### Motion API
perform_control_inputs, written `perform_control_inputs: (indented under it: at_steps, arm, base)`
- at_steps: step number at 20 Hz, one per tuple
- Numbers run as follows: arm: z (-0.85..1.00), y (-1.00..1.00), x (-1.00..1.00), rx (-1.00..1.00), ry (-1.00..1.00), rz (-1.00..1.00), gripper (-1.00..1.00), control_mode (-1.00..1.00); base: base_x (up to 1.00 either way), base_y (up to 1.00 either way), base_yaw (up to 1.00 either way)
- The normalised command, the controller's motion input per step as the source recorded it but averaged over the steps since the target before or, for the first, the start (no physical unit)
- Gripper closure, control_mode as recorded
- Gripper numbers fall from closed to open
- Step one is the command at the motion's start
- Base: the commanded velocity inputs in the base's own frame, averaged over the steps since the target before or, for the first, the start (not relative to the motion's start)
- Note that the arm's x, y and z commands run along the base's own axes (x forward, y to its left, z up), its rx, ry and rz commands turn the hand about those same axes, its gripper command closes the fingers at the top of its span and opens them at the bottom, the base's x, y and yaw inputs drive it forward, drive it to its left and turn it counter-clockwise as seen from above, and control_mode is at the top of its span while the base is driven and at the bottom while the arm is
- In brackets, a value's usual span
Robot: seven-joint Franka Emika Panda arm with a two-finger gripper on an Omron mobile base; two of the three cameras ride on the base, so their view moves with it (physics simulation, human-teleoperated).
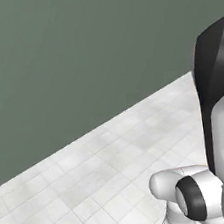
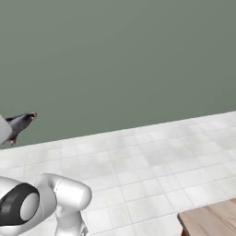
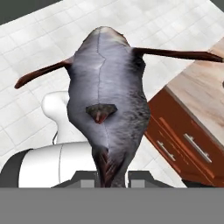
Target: Gather the sweet potato and avocado from the fridge and place them on a tray on the dining counter. Then gather the steak and fish from the fridge and place them on the other tray.
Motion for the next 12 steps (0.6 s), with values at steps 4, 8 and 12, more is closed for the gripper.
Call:
perform_control_inputs:
  at_steps: [4, 8, 12]
  arm:
    - [0.0, 0.0, 0.0, 0.0, 0.0, 0.0, 1.0, 1.0]
    - [0.0, 0.0, 0.0, 0.0, 0.0, 0.0, 1.0, 1.0]
    - [0.0, 0.0, 0.0, 0.0, 0.0, 0.0, 1.0, 1.0]
  base:
    - [1.0, 0.35, -0.37]
    - [1.0, 0.38, -0.4]
    - [0.98, 0.35, -0.43]
